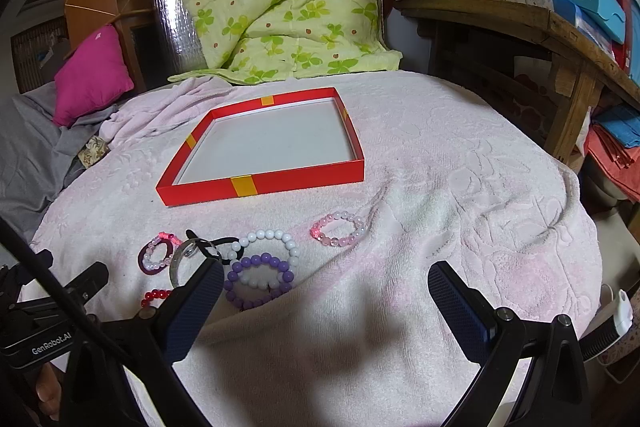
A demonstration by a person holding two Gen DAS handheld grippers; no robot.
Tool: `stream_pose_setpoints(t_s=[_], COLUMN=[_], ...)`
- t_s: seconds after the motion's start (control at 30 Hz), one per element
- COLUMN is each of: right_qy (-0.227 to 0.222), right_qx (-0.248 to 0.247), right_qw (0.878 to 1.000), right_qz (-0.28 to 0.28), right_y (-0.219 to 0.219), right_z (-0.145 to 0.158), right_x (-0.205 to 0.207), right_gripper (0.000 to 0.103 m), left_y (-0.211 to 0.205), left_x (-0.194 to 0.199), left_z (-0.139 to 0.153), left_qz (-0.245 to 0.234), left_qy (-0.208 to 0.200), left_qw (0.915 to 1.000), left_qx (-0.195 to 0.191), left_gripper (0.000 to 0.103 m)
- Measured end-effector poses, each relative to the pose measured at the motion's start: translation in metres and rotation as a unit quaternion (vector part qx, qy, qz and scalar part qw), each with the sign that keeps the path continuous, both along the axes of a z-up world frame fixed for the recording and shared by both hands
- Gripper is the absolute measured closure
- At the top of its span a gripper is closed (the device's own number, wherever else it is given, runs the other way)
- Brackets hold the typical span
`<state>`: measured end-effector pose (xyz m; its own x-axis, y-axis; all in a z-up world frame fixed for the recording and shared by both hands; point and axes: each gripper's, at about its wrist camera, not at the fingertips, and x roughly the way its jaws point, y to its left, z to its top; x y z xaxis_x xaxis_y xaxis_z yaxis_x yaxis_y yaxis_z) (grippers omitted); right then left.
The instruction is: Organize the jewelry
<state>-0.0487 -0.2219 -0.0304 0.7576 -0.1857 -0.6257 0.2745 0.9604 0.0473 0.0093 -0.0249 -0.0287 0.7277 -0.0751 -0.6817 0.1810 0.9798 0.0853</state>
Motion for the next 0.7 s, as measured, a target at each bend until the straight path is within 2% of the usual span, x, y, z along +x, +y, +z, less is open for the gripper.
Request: stream_pose_setpoints(t_s=[0.2,0.43,0.47,0.53,0.7], right_qy=[-0.001,0.026,0.038,0.066,0.12], right_qx=[0.007,0.062,0.07,0.079,0.092], right_qw=[1.0,0.998,0.997,0.994,0.988], right_qz=[0.0,0.008,0.015,0.023,0.04], right_y=[-0.002,-0.044,-0.05,-0.06,-0.073], right_z=[0.0,-0.01,-0.013,-0.019,-0.033], right_x=[0.001,0.018,0.023,0.032,0.057], right_gripper=[0.0,0.001,0.004,0.021,0.04], left_y=[0.001,0.011,0.012,0.014,0.012], left_x=[0.003,0.015,0.016,0.018,0.021], left_z=[-0.002,-0.009,-0.009,-0.011,-0.016], left_qz=[-0.002,-0.002,0.0,0.005,0.004], left_qy=[0.01,0.044,0.048,0.054,0.071], left_qw=[0.9999,0.9987,0.9985,0.9981,0.9969], left_qx=[-0.005,-0.025,-0.027,-0.029,-0.032], left_gripper=[0.0,0.0,0.0,0.0,0.0])
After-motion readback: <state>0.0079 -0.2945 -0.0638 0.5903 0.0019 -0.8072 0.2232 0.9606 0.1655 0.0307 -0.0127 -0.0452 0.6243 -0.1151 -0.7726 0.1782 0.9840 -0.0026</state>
